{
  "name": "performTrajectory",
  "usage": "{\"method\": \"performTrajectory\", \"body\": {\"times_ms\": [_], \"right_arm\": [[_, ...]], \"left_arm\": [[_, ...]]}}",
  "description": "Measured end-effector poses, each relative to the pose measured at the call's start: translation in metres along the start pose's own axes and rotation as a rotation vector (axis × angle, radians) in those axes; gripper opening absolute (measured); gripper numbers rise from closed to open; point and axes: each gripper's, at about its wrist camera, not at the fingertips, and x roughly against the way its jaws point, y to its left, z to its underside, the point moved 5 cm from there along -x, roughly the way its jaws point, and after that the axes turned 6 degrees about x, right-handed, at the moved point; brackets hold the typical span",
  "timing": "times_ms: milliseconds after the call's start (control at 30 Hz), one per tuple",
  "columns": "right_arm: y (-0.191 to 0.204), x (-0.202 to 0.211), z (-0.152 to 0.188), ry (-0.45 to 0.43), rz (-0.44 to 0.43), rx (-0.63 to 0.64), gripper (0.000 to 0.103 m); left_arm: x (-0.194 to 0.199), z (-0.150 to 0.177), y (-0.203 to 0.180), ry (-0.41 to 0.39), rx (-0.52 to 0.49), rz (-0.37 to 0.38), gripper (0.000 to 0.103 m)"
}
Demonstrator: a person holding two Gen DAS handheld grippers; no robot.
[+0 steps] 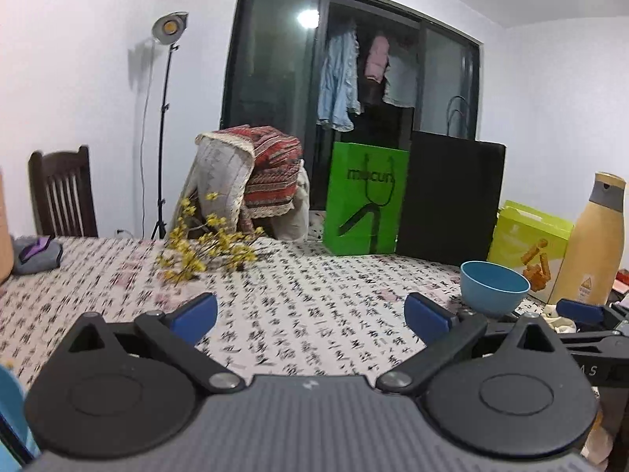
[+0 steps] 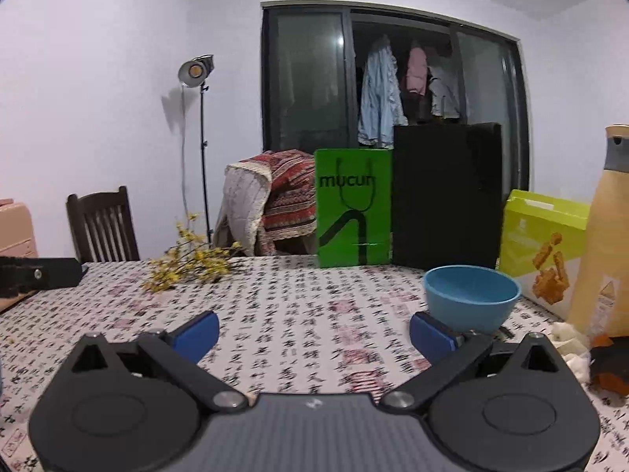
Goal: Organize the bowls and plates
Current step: 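Withdraw both open grippers and move toward the last blue bowl, then lower both open grippers onto the rim of the last blue bowl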
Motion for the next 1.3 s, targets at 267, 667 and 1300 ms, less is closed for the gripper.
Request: {"method": "performTrajectory", "body": {"times_ms": [267,667,1300], "right_arm": [[-0.040,-0.003,-0.005,-0.008,0.060,-0.041,0.103],[-0.097,-0.018,-0.012,-0.003,0.167,-0.074,0.103],[-0.151,-0.064,-0.030,0.026,0.278,-0.085,0.103]], "left_arm": [[-0.029,-0.010,-0.046,0.035,-0.043,0.071,0.103],[-0.079,-0.025,-0.097,0.091,-0.064,0.125,0.103],[-0.172,-0.042,-0.140,0.232,-0.017,0.100,0.103]]}}
